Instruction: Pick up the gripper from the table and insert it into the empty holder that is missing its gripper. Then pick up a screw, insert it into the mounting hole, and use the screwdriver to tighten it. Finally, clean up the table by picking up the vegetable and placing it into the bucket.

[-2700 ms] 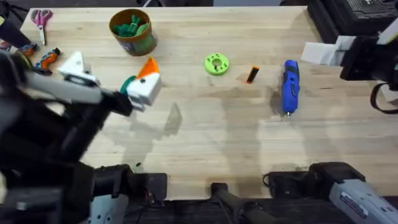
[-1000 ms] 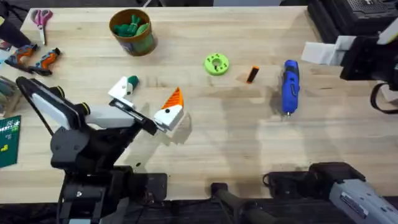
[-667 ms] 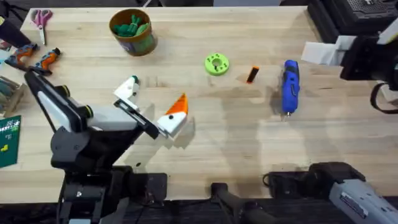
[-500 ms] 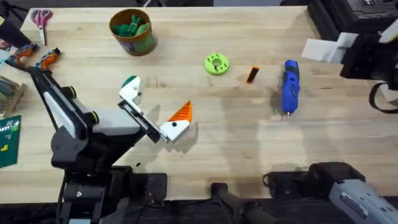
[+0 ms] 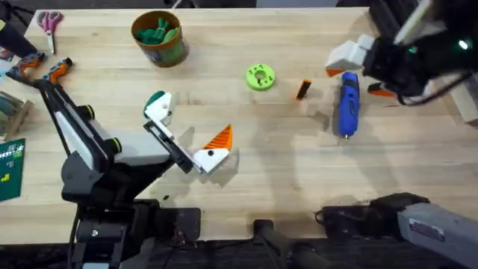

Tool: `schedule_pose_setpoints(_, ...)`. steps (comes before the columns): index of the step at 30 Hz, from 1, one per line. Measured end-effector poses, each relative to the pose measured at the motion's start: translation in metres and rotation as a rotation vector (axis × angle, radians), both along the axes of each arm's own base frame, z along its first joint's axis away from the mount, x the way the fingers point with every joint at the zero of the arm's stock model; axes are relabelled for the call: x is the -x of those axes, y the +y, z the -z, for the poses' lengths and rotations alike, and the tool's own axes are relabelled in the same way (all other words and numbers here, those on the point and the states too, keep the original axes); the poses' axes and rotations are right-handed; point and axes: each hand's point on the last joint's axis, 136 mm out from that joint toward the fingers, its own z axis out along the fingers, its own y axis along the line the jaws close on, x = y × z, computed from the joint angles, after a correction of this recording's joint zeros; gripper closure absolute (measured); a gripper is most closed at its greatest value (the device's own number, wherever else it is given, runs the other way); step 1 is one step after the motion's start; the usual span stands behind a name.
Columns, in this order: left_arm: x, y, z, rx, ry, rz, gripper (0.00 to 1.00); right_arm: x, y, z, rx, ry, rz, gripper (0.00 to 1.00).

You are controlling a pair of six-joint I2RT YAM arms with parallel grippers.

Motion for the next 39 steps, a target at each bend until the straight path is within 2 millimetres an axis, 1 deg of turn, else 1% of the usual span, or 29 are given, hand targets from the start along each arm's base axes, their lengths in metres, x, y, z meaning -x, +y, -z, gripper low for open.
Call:
schedule_pose_setpoints(2, 0.000, 0.000, 0.000, -0.002, -0.002, 0.000, 0.015, -0.004, 0.005, 0.003, 0.008, 0.064, 0.023, 0.056)
schedule_pose_setpoints(4, 0.000, 0.000, 0.000, -0.002, -0.002, 0.000, 0.015, -0.015, 0.013, 0.005, 0.015, 0.095, 0.030, 0.055)
schedule_pose_setpoints(6, 0.000, 0.000, 0.000, -0.002, -0.002, 0.000, 0.015, -0.028, 0.025, 0.006, 0.017, 0.112, 0.023, 0.055)
schedule_pose_setpoints(7, 0.000, 0.000, 0.000, -0.002, -0.002, 0.000, 0.015, -0.044, 0.043, 0.011, 0.017, 0.137, 0.018, 0.055)
schedule_pose_setpoints(8, 0.000, 0.000, 0.000, -0.002, -0.002, 0.000, 0.015, -0.048, 0.047, 0.012, 0.019, 0.149, 0.017, 0.055)
schedule_pose_setpoints(10, 0.000, 0.000, 0.000, -0.002, -0.002, 0.000, 0.015, -0.054, 0.052, 0.018, 0.026, 0.177, 0.018, 0.054)
schedule_pose_setpoints(12, 0.000, 0.000, 0.000, -0.002, -0.002, 0.000, 0.015, -0.060, 0.053, 0.027, 0.034, 0.198, 0.019, 0.054)
schedule_pose_setpoints(17, 0.000, 0.000, 0.000, -0.002, -0.002, 0.000, 0.015, -0.074, 0.057, 0.052, 0.049, 0.230, 0.016, 0.051)
schedule_pose_setpoints(21, 0.000, 0.000, 0.000, -0.002, -0.002, 0.000, 0.015, -0.078, 0.059, 0.070, 0.061, 0.268, 0.014, 0.052)
schedule_pose_setpoints(26, 0.000, 0.000, 0.000, -0.002, -0.002, 0.000, 0.015, -0.078, 0.059, 0.084, 0.073, 0.304, 0.014, 0.052)
schedule_pose_setpoints(31, 0.000, 0.000, 0.000, -0.002, -0.002, 0.000, 0.015, -0.079, 0.059, 0.091, 0.077, 0.318, 0.014, 0.056)
schedule_pose_setpoints(39, 0.000, 0.000, 0.000, -0.002, -0.002, 0.000, 0.015, -0.079, 0.059, 0.093, 0.079, 0.326, 0.014, 0.058)
